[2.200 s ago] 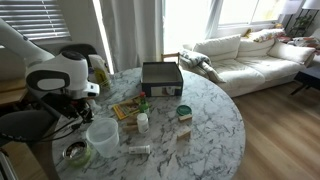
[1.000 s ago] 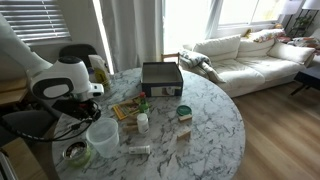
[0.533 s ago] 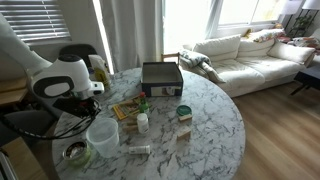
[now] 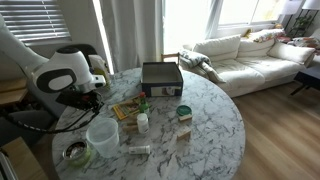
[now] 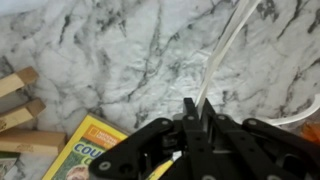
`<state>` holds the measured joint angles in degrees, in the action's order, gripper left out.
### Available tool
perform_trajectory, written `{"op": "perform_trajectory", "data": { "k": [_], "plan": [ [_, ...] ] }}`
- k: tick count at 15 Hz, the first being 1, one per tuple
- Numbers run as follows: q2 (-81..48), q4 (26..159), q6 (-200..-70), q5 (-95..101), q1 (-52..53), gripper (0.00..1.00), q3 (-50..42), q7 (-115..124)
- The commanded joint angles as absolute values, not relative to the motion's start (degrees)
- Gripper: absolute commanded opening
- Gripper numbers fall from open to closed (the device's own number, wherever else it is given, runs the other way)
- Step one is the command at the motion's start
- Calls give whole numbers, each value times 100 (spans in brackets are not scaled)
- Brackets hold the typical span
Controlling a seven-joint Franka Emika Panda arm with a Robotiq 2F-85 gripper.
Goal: Put the white sunglasses in the clear container
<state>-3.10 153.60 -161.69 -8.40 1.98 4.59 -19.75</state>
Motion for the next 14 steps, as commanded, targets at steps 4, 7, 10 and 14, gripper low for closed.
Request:
{"op": "perform_trajectory", "data": {
  "k": [4, 7, 10, 14],
  "plan": [
    [351, 14932, -15716, 646, 338, 2, 497, -932],
    [425, 14666, -15897, 1283, 355, 2, 604, -486],
    [452, 14407, -16012, 2023, 311, 2, 702, 66],
    [403, 14100, -16281, 3755, 87, 2, 876, 1335]
  ]
}}
